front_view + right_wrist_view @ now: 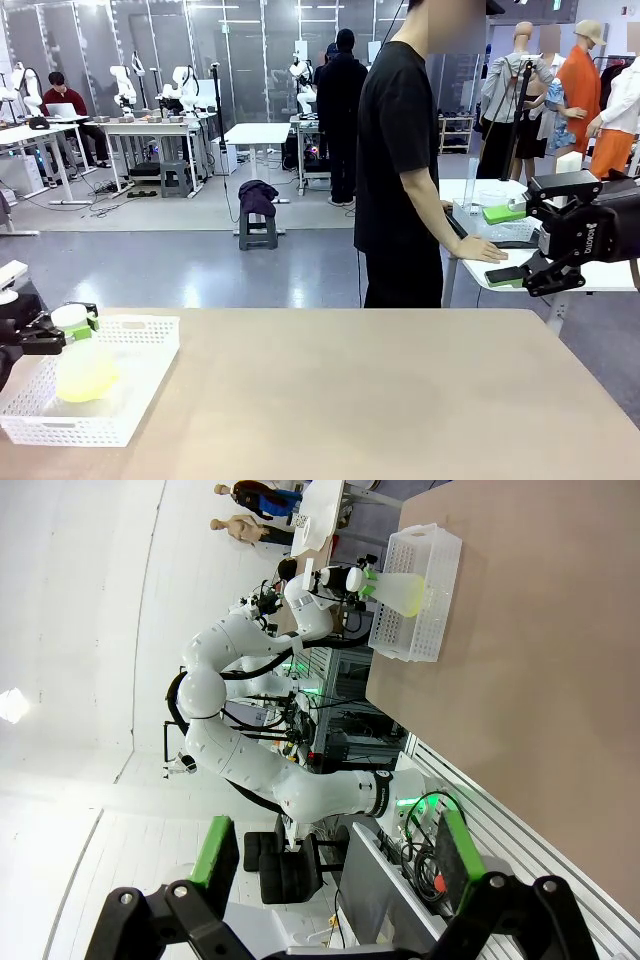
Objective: Prepare the solutions needed for the experiment.
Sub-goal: When the human places the Big flask in the center of the table, pick up the Big flask and place it in the left Organizing basket.
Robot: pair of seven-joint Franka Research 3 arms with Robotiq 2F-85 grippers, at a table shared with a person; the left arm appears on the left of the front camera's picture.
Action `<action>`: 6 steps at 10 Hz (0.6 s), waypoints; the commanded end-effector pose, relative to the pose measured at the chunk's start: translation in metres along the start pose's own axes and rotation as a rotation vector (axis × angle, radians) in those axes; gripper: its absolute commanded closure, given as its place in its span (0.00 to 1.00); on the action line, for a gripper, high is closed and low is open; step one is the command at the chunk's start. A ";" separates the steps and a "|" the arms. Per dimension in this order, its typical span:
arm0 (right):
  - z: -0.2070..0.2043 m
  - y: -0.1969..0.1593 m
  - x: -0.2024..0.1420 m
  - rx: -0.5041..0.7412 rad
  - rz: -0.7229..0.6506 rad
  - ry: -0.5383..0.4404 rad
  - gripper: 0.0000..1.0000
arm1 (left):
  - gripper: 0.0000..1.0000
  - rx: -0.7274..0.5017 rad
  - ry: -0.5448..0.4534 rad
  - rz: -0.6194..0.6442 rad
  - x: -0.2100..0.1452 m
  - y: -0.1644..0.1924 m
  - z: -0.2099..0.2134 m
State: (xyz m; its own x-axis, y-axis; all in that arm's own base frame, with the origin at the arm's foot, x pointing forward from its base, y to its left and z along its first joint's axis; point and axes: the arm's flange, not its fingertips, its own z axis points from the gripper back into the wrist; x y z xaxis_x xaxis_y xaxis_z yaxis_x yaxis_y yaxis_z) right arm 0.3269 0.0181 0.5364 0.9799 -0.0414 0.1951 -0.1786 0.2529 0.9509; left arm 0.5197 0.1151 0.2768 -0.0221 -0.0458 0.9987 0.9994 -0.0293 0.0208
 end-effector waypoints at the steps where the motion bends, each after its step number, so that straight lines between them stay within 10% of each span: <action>1: 0.000 0.000 0.001 0.015 0.008 -0.002 0.00 | 0.77 -0.058 -0.008 -0.030 0.003 0.002 0.000; 4: 0.000 0.000 0.001 0.015 0.008 -0.002 0.00 | 0.77 -0.081 -0.004 -0.022 0.001 0.004 -0.004; 6: 0.000 0.000 0.001 0.015 0.008 -0.002 0.00 | 0.57 -0.135 -0.035 0.003 0.004 0.003 -0.006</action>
State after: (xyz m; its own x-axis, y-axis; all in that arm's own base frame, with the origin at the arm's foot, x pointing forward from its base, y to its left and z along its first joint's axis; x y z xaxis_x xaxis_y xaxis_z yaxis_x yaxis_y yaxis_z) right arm 0.3269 0.0181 0.5364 0.9799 -0.0415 0.1951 -0.1786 0.2528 0.9509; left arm 0.5176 0.1045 0.2748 -0.0158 -0.0408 0.9990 0.9950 -0.0994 0.0117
